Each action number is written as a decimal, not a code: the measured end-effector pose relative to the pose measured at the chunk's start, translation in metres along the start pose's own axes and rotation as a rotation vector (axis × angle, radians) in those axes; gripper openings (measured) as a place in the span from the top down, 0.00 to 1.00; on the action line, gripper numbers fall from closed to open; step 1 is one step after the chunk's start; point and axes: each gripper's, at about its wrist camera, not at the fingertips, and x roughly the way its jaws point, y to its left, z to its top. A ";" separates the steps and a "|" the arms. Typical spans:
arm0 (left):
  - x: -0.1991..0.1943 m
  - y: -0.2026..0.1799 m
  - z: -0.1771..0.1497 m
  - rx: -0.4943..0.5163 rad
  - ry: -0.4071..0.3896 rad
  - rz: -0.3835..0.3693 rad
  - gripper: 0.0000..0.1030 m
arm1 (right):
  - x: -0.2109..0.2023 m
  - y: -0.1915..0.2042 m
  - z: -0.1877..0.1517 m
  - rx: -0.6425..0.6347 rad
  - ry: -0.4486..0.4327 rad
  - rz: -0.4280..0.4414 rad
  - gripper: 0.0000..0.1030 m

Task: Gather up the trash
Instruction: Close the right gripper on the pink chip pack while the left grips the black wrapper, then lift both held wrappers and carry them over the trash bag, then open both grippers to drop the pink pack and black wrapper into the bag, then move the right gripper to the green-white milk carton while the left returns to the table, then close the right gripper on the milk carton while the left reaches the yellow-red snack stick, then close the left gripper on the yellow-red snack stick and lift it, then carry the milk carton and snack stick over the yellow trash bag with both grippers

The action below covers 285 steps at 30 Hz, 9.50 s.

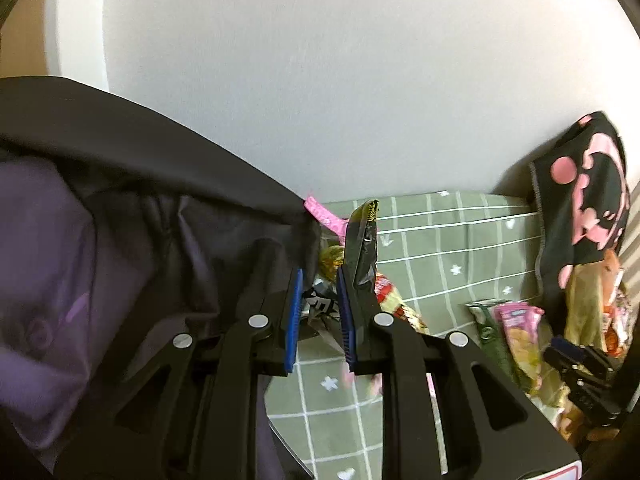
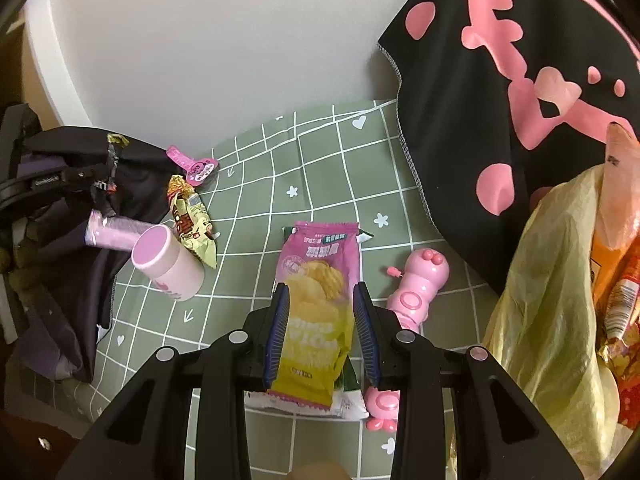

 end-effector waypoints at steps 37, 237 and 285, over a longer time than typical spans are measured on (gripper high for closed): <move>-0.024 -0.014 -0.022 0.019 0.041 -0.125 0.84 | 0.037 -0.004 0.009 -0.036 0.037 -0.038 0.69; 0.073 -0.031 0.031 -0.085 0.190 -0.159 0.96 | 0.056 -0.010 0.023 0.028 0.078 -0.007 0.63; 0.036 -0.059 0.063 -0.024 0.134 -0.247 0.74 | 0.001 -0.016 0.054 0.081 -0.042 -0.019 0.65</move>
